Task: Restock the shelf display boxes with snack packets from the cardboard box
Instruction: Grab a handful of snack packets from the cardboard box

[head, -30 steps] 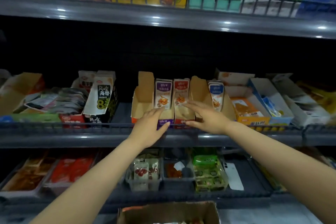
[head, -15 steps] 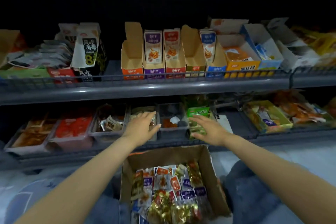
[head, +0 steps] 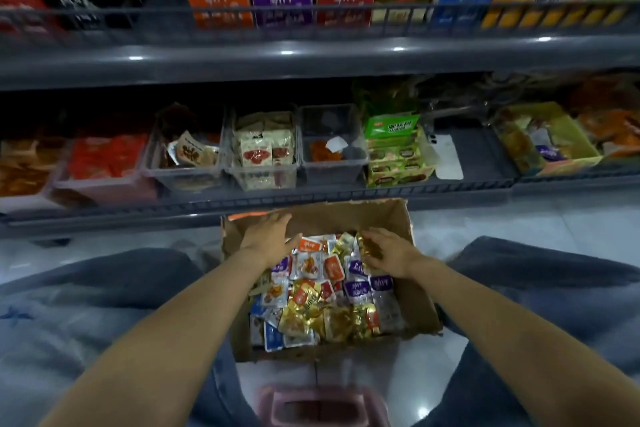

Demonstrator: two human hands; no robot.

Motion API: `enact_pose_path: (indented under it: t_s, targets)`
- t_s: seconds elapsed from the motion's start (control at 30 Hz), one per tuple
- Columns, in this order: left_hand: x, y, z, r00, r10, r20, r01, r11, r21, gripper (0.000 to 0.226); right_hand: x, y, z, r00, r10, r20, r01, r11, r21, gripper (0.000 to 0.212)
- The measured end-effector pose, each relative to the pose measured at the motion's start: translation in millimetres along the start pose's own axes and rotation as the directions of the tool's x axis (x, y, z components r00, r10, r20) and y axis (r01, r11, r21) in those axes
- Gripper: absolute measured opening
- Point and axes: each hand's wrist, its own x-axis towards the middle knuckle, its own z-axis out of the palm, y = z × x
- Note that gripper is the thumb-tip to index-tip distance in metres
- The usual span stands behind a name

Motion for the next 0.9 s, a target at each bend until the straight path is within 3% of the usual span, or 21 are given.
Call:
enact_pose_path:
  t_s: [0.13, 0.33, 0.57, 0.67, 0.9]
  targets:
    - [9, -9, 35, 0.994, -0.037, 0.107, 0.035, 0.999, 0.021, 0.063, 14, 14, 32, 0.996, 0.047, 0.078, -0.052, 0.997, 0.063, 0.068]
    - [22, -26, 71, 0.986, -0.053, 0.157, 0.057, 0.998, -0.027, 0.056, 37, 22, 67, 0.980, 0.110, 0.168, -0.155, 0.946, 0.283, 0.068]
    - [36, -38, 99, 0.953, -0.080, 0.294, 0.135, 0.976, -0.171, 0.058, 69, 19, 94, 0.939, 0.218, 0.267, -0.342, 0.680, 0.649, 0.072]
    - [39, -37, 108, 0.912, -0.082, 0.403, 0.212, 0.933, -0.292, 0.062, 83, 16, 109, 0.927, 0.260, 0.271, -0.375, 0.600, 0.707, 0.068]
    - [54, -33, 128, 0.819, -0.085, 0.567, 0.255, 0.940, -0.227, 0.069, 104, 9, 125, 0.912, 0.278, 0.301, -0.406, 0.510, 0.759, 0.046]
